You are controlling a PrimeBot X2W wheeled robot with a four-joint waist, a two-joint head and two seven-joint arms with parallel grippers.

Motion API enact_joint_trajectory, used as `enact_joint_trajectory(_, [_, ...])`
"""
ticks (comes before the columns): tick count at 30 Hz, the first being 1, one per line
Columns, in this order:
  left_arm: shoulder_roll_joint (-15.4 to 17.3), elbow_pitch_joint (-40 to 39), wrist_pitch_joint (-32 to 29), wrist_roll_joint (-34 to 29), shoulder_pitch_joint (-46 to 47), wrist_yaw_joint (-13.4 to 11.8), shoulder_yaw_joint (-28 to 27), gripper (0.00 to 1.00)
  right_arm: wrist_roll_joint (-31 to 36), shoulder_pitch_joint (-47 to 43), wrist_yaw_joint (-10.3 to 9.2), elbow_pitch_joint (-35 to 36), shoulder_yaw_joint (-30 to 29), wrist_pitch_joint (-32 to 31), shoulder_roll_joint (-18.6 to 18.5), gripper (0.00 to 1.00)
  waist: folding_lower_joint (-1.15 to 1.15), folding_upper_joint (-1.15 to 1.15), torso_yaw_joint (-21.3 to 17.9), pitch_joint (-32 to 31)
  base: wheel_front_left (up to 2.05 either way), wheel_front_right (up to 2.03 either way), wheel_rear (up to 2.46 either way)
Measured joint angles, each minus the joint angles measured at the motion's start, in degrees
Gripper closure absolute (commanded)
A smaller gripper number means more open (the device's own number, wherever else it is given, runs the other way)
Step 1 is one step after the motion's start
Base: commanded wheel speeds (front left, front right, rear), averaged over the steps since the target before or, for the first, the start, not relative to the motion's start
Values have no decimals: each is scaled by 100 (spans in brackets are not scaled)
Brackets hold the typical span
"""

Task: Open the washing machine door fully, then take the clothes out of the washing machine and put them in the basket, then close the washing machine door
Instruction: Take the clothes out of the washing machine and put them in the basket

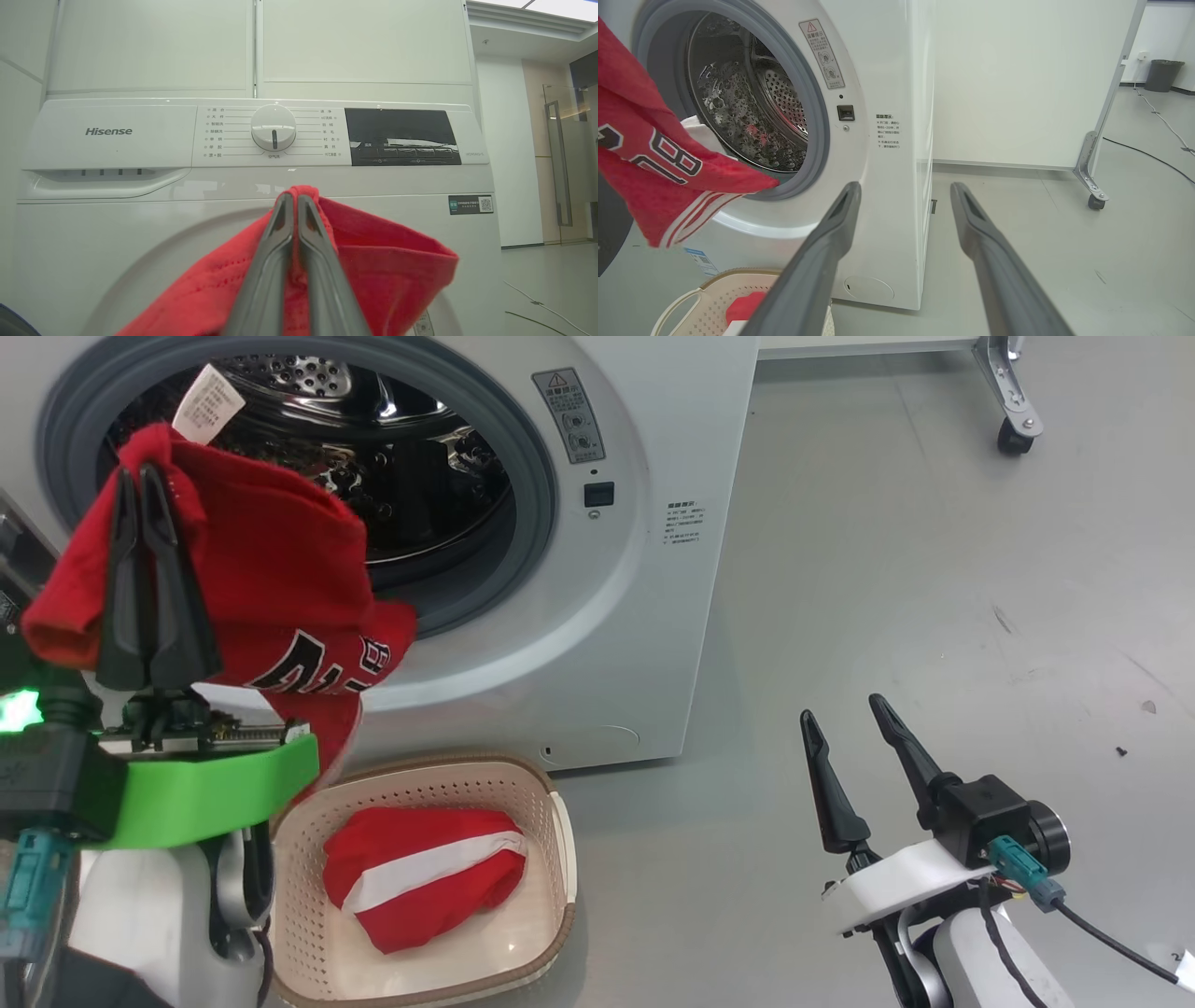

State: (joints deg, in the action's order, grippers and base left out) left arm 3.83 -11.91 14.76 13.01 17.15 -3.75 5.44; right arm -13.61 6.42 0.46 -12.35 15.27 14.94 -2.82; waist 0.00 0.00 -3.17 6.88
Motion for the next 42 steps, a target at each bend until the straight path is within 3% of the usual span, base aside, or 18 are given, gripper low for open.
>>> enact_joint_trajectory(11, [-40, 87, -163, 90, -801, -57, 132, 100, 15, -18, 49, 43, 55, -1, 0, 0, 0, 0, 9, 72, 0, 0, 0])
enact_joint_trajectory(20, [-78, 693, -285, 365, -1180, -132, 134, 100, 18, -1, 60, 163, 102, -1, -1, 0, 0, 0, -45, 395, 0, 0, 0])
enact_joint_trajectory(35, [-86, 1713, -361, 524, -991, -121, 133, 100, -2, 337, 46, 457, 204, -1, -1, 0, 0, 0, -264, 1254, 0, 0, 0])
enact_joint_trajectory(42, [-83, 2473, -525, 565, -606, -3, 190, 100, -48, 580, 41, 587, 232, 0, -2, 0, 0, 0, -387, 1795, 0, 0, 0])
